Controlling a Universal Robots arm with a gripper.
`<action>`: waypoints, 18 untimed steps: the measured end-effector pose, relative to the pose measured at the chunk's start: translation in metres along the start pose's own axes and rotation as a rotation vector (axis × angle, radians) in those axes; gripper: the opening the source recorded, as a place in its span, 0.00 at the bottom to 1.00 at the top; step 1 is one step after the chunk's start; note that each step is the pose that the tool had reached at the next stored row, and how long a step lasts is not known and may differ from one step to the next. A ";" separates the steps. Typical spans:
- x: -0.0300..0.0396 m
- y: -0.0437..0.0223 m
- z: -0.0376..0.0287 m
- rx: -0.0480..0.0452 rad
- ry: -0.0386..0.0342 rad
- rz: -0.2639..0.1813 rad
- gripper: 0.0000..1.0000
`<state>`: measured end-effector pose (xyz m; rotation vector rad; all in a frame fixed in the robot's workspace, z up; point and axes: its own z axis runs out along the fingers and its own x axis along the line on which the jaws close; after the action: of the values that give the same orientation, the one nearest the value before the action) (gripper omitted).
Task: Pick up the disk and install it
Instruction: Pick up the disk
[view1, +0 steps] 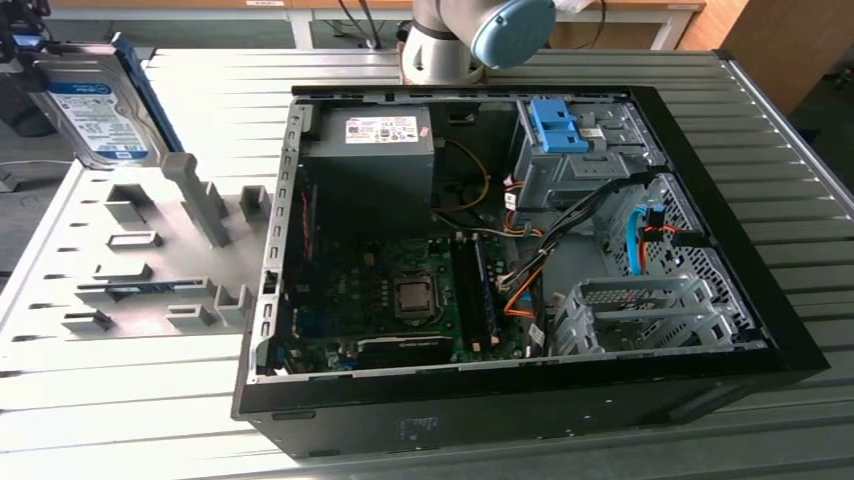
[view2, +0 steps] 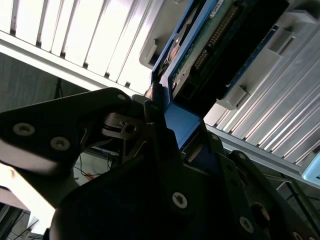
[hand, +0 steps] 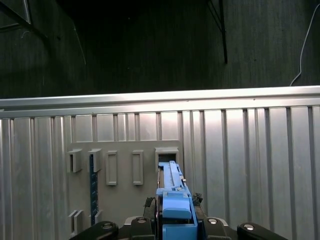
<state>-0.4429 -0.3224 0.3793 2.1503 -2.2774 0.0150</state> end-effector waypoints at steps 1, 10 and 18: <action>0.0000 0.0000 -0.0015 -0.0001 0.0000 0.000 0.37; 0.0002 0.0000 -0.0121 -0.0001 0.0001 0.000 0.37; 0.0002 0.0000 -0.0170 0.0000 0.0000 0.000 0.37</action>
<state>-0.4429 -0.3224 0.3964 2.1505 -2.2772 0.0150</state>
